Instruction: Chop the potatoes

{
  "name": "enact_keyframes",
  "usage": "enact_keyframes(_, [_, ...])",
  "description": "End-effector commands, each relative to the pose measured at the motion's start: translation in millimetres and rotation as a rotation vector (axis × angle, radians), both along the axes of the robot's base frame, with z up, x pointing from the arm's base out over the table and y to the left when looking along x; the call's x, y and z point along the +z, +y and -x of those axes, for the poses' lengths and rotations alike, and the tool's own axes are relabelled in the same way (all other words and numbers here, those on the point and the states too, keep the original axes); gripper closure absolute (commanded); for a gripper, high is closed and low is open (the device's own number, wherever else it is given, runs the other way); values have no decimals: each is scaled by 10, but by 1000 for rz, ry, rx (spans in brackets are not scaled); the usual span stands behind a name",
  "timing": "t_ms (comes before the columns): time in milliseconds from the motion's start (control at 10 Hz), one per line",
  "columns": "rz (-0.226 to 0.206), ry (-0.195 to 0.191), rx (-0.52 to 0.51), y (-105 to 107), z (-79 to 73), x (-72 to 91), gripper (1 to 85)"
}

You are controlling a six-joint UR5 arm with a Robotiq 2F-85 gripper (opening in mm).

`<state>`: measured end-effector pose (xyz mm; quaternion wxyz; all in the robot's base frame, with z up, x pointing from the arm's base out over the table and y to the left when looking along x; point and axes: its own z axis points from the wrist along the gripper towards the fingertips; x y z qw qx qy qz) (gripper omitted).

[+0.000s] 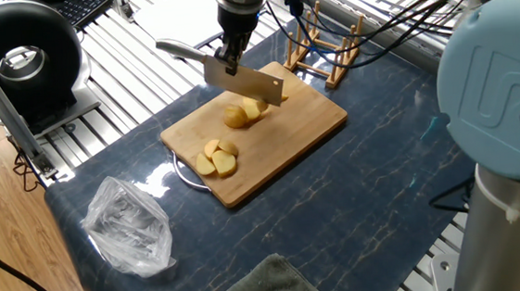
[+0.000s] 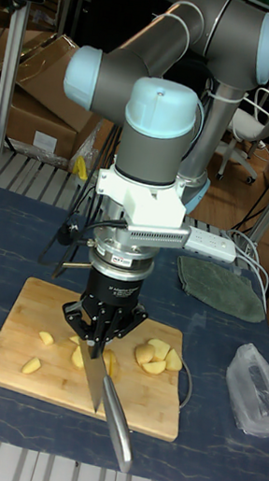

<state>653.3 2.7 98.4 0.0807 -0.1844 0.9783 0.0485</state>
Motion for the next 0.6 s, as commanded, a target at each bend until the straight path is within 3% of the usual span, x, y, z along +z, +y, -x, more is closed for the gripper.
enact_keyframes(0, [24,-8,67,-54,31,-24,847])
enact_keyframes(100, [38,0,99,-50,74,-30,847])
enact_keyframes(200, [92,-1,158,-145,102,-25,847])
enact_keyframes(500, [72,32,166,-62,251,9,847])
